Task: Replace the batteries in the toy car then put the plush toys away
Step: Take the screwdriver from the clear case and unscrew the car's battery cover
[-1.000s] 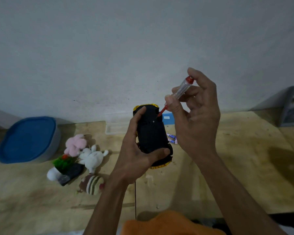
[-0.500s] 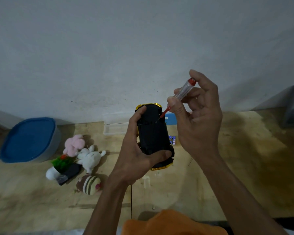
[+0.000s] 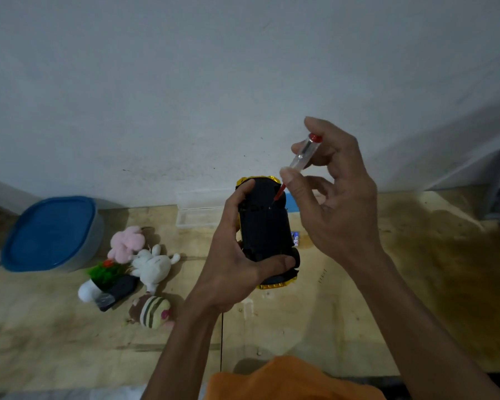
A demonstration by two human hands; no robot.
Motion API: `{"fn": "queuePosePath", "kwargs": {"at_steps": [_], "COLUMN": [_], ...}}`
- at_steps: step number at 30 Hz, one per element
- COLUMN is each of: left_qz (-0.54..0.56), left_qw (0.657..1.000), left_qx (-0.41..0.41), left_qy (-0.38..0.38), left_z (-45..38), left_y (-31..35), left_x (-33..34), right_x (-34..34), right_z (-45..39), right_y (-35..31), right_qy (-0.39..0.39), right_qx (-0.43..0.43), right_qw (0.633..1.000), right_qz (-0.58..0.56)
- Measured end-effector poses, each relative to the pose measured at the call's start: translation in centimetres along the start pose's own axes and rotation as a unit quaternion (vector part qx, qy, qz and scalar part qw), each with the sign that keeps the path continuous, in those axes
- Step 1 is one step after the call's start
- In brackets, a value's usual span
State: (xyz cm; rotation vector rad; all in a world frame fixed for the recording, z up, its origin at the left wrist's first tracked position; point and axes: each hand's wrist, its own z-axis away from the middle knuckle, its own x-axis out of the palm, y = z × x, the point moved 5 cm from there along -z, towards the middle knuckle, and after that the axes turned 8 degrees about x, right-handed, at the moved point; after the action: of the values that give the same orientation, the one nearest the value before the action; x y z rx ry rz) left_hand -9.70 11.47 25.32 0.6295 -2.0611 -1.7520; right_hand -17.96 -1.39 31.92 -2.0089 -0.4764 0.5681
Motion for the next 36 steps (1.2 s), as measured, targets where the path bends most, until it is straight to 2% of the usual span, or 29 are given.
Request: {"fn": "queuePosePath", "kwargs": {"at_steps": [2, 7, 11, 15, 20, 24, 29, 34, 36], "left_qz": [-0.003, 0.000, 0.007, 0.012, 0.020, 0.027, 0.036, 0.043, 0.040], "left_qw": [1.000, 1.000, 1.000, 1.000, 1.000, 1.000, 0.999, 0.999, 0.999], "left_qx": [0.003, -0.003, -0.004, -0.004, -0.007, -0.008, -0.014, -0.023, -0.022], "left_qy": [0.000, -0.002, -0.001, 0.001, 0.000, 0.003, 0.006, 0.001, 0.000], "left_z": [0.07, 0.30, 0.29, 0.35, 0.44, 0.51, 0.63, 0.68, 0.69], "left_y": [0.08, 0.04, 0.06, 0.09, 0.05, 0.10, 0.03, -0.19, -0.09], "left_x": [-0.02, -0.12, -0.12, -0.17, -0.19, -0.34, -0.42, -0.32, -0.19], "right_x": [-0.16, 0.00, 0.00, 0.27, 0.36, 0.49, 0.25, 0.62, 0.60], "right_z": [-0.24, -0.48, -0.72, -0.82, -0.96, -0.92, -0.98, -0.97, -0.98], "right_y": [-0.11, -0.23, -0.21, -0.37, -0.69, -0.69, -0.71, -0.76, -0.84], "right_qy": [0.015, -0.022, -0.007, -0.037, -0.029, -0.062, -0.021, -0.063, -0.048], "right_qx": [-0.006, -0.023, -0.014, -0.015, -0.019, -0.003, -0.005, -0.008, -0.010], "right_qw": [1.000, 0.999, 1.000, 0.999, 0.999, 0.998, 1.000, 0.998, 0.999], "right_qz": [0.010, 0.024, 0.015, 0.005, 0.012, -0.014, 0.001, -0.004, 0.008]}}
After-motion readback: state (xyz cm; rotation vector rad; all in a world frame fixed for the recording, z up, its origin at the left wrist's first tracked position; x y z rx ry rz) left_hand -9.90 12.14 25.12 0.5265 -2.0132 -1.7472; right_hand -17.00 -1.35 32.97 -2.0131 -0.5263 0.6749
